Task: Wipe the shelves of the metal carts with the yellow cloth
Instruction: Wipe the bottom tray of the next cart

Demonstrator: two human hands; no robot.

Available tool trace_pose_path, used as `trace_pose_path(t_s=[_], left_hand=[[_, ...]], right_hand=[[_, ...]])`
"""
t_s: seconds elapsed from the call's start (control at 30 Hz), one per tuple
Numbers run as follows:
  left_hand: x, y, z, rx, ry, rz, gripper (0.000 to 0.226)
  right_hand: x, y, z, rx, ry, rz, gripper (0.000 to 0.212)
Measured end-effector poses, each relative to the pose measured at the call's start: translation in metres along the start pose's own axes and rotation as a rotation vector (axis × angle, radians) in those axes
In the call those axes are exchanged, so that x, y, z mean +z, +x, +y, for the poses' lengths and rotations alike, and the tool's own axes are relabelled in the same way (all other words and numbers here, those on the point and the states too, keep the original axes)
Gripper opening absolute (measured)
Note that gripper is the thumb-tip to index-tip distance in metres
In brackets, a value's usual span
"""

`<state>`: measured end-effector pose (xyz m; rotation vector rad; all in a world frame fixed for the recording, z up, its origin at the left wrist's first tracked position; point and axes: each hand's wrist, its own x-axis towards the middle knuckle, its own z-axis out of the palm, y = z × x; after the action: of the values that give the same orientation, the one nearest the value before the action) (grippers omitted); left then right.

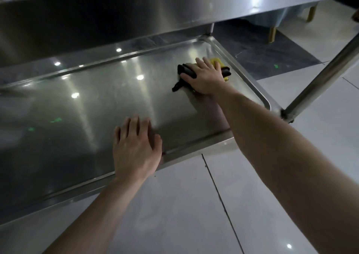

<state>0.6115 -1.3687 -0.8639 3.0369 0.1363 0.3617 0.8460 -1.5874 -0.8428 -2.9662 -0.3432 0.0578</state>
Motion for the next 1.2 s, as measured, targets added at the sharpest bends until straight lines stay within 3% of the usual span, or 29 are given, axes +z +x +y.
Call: trace_pose_path(t_s=[0.13, 0.23, 0.33, 0.4, 0.53, 0.63, 0.73, 0.93, 1.13, 1.2], left_hand=[[-0.001, 0.008, 0.031, -0.037, -0.022, 0.021, 0.069], [0.004, 0.010, 0.062, 0.044, -0.068, 0.021, 0.076], [0.014, 0.012, 0.071, 0.120, -0.047, -0.004, 0.074], [0.018, 0.011, 0.070, 0.141, -0.025, -0.009, 0.075], [0.015, 0.013, 0.076, 0.132, 0.015, -0.018, 0.074], [0.015, 0.015, 0.076, 0.125, 0.014, -0.013, 0.073], [0.013, 0.014, 0.076, 0.126, 0.013, -0.014, 0.073], [0.017, 0.014, 0.078, 0.105, -0.028, -0.025, 0.076], [0.010, 0.021, 0.071, 0.114, -0.208, -0.050, 0.074], [0.003, 0.022, 0.056, 0.161, -0.258, -0.016, 0.068]], right_hand=[[0.012, -0.067, 0.008, -0.029, 0.067, 0.038, 0.074], [0.013, -0.163, 0.027, -0.049, 0.047, 0.113, 0.076], [0.009, -0.217, 0.053, -0.029, 0.024, 0.075, 0.075], [0.004, -0.187, 0.057, -0.006, 0.021, 0.069, 0.076], [-0.003, -0.035, 0.058, 0.019, 0.001, 0.074, 0.071], [-0.011, 0.027, 0.053, 0.057, 0.008, -0.030, 0.074], [-0.008, -0.005, 0.050, 0.053, 0.053, -0.005, 0.073], [0.002, -0.203, 0.065, 0.028, 0.129, 0.049, 0.078], [-0.011, -0.130, 0.053, -0.003, 0.201, -0.010, 0.070], [-0.019, -0.112, 0.048, 0.112, 0.193, 0.048, 0.069]])
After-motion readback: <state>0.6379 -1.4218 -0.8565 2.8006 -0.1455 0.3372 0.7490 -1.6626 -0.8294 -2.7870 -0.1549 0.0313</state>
